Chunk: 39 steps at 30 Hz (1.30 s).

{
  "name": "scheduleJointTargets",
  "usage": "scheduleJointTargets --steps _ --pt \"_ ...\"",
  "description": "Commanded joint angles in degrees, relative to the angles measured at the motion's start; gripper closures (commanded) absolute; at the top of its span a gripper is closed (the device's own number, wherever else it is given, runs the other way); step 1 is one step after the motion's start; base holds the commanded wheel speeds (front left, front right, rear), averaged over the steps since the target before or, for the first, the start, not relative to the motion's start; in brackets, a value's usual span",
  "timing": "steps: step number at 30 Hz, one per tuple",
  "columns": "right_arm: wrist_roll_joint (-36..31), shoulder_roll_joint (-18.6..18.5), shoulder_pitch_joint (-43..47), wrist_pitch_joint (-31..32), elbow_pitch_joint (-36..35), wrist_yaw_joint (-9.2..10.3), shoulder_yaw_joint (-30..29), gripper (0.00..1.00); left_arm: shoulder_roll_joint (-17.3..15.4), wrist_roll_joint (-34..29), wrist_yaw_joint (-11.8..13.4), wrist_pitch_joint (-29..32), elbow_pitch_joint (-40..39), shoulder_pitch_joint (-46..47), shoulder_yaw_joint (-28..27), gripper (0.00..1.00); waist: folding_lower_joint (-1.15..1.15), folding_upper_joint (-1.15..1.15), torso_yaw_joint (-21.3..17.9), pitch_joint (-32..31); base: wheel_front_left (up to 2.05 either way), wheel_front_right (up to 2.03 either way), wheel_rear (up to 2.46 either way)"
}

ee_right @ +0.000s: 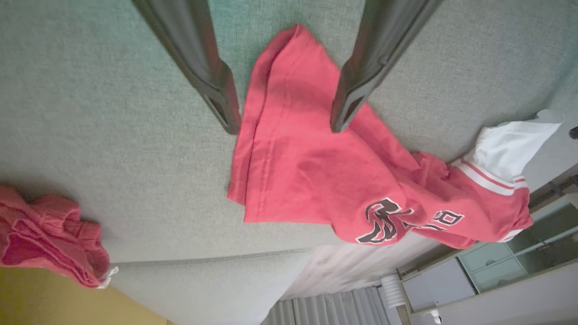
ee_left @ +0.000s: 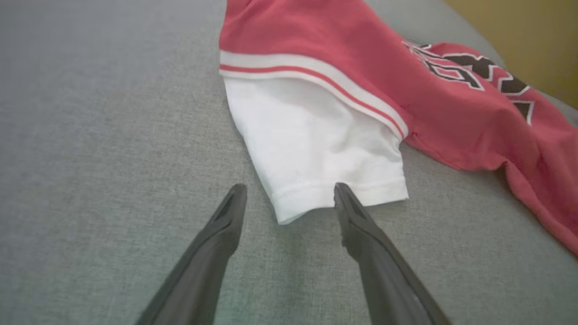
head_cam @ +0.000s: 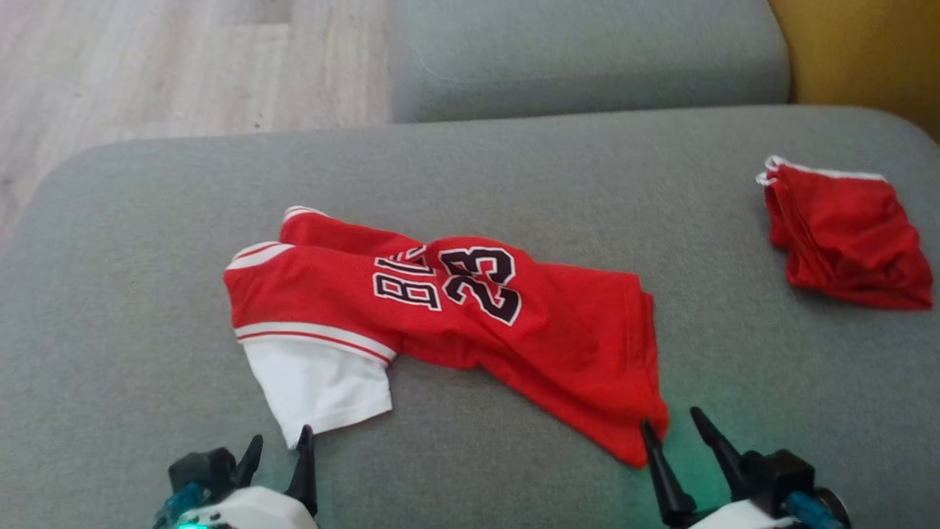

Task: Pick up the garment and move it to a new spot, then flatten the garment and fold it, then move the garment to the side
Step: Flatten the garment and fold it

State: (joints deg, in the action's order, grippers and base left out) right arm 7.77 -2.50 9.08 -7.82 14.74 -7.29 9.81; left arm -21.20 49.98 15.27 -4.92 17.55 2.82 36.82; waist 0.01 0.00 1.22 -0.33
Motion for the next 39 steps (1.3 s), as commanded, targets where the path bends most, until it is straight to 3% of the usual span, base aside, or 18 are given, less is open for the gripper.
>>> scheduleJointTargets --steps 1,11,12,14,15,29,30,33,34,39 --pt "-0.4 -0.4 -1.0 0.0 -1.5 -0.2 1.7 0.0 -0.3 0.4 -0.3 -0.1 -0.2 3.3 -2.5 0.0 -0.01 0.0 -0.9 1.2 0.0 0.0 0.0" --pt "-0.5 -0.4 -3.0 -0.3 0.7 -0.2 3.8 0.0 2.2 2.5 -3.6 0.0 8.7 8.5 -3.4 0.0 -0.01 0.0 -2.4 5.2 0.0 0.0 0.0" --pt "-0.3 -0.4 -3.2 -0.3 1.1 -0.2 4.0 0.0 2.4 2.6 -3.8 0.0 9.2 8.9 -3.4 0.25 -0.01 0.0 -2.4 5.5 0.0 0.0 0.0" --pt "0.1 -0.4 -3.6 -0.6 1.8 -0.2 4.3 0.0 2.6 2.6 -4.4 -0.1 10.1 9.6 -3.3 0.93 -0.01 0.0 -2.3 6.0 0.0 0.0 0.0" --pt "0.3 -0.4 -3.8 -0.7 2.2 -0.2 4.4 0.0 2.7 2.6 -4.6 -0.3 10.4 9.9 -3.2 1.0 -0.01 0.0 -2.2 6.2 0.0 0.0 0.0" --pt "0.2 -0.4 -7.7 0.9 11.9 -0.2 4.7 0.0 2.2 1.2 -4.5 -4.5 6.7 8.8 -3.2 1.0 -0.01 0.0 0.5 7.1 0.0 0.0 0.0" --pt "-0.2 -0.4 -8.2 1.4 13.1 -0.2 4.8 0.43 2.0 1.0 -4.2 -4.8 5.7 8.5 -3.2 1.0 -0.01 0.0 0.7 7.0 0.0 0.0 0.0" --pt "-0.1 -0.4 -8.6 1.7 14.4 -0.2 4.8 0.92 1.5 0.8 -3.8 -5.0 4.3 8.2 -3.2 1.0 -0.01 0.0 1.0 6.8 0.0 0.0 0.0" --pt "0.0 -0.4 -8.7 1.6 14.6 -0.2 4.8 1.0 1.3 0.7 -3.7 -5.0 3.8 8.1 -3.2 1.0 -0.01 0.0 1.1 6.6 0.0 0.0 0.0" --pt "1.1 -0.4 -9.2 0.8 14.0 -0.2 4.3 1.0 0.4 0.2 -3.1 -5.5 1.6 7.9 -3.5 1.0 -0.01 0.0 0.9 5.7 0.0 0.0 0.0"
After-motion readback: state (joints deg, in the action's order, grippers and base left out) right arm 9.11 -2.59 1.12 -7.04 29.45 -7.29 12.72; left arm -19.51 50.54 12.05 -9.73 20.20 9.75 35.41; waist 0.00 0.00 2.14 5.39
